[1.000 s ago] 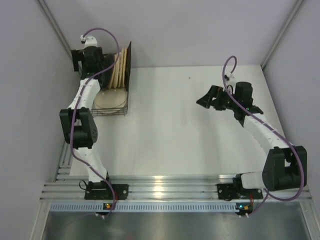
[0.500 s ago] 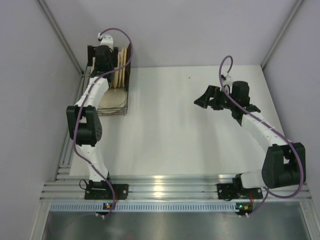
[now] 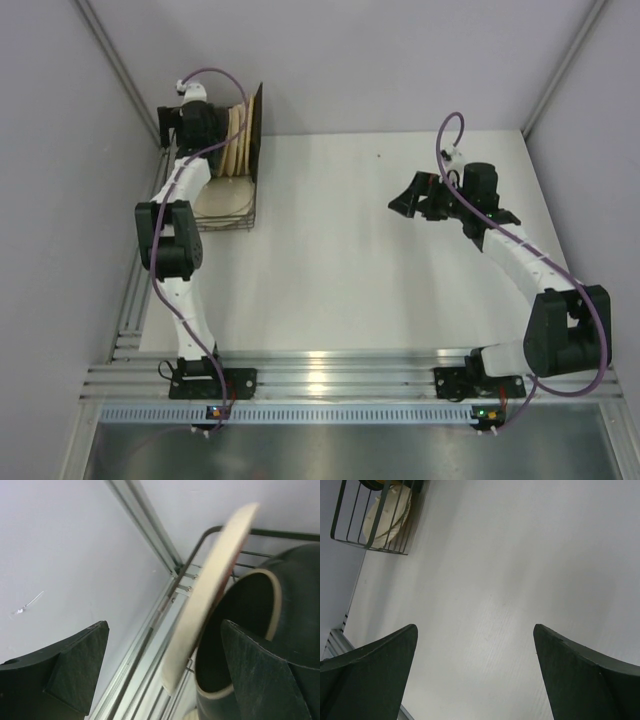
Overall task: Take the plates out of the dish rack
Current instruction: Grab a plate with the left arm, then pass the plate from the left arm to the right
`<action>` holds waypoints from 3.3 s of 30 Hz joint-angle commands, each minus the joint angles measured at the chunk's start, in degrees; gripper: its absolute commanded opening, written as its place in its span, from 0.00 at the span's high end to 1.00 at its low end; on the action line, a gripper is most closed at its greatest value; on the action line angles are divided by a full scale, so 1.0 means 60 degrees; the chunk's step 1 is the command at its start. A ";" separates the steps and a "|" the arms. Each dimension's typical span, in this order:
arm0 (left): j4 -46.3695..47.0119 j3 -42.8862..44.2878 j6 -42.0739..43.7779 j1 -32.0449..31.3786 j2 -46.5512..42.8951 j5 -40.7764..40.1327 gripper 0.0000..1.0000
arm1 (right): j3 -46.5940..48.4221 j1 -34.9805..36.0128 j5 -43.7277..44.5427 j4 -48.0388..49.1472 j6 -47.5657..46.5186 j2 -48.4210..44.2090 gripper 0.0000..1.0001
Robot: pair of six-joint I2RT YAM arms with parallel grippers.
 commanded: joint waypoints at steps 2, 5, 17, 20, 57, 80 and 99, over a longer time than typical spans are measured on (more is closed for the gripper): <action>0.0848 0.0115 -0.0772 0.0548 0.0026 0.0010 0.01 | 0.0284 0.0116 0.0044 0.0021 -0.0205 -0.0046 0.00; 0.1008 0.0144 -0.0642 0.0651 0.0055 0.0713 0.05 | 0.0313 0.0130 0.0044 0.0021 -0.0177 -0.0031 0.00; 0.0350 0.0232 -0.0948 0.0958 -0.0121 0.2868 0.93 | 0.0167 0.0189 0.0117 -0.0140 -0.0337 -0.0368 0.00; 0.0014 0.0261 -0.1153 0.0958 -0.0194 0.3190 1.00 | 0.0108 0.0189 0.0147 -0.0140 -0.0352 -0.0441 0.00; 0.3267 -0.5276 -0.2309 -0.1649 -0.6212 0.0801 1.00 | 0.0226 0.0233 -0.0775 0.1118 0.0175 0.0291 0.00; 0.2621 -0.6228 -0.6721 -0.2366 -0.8792 0.3384 1.00 | -0.0419 0.0233 -0.2636 0.3901 0.2020 -0.0295 0.00; 0.6940 -0.9011 -1.2474 -0.2279 -0.8237 0.7745 1.00 | -0.2191 0.0423 -0.3691 1.6459 1.1458 0.3281 0.00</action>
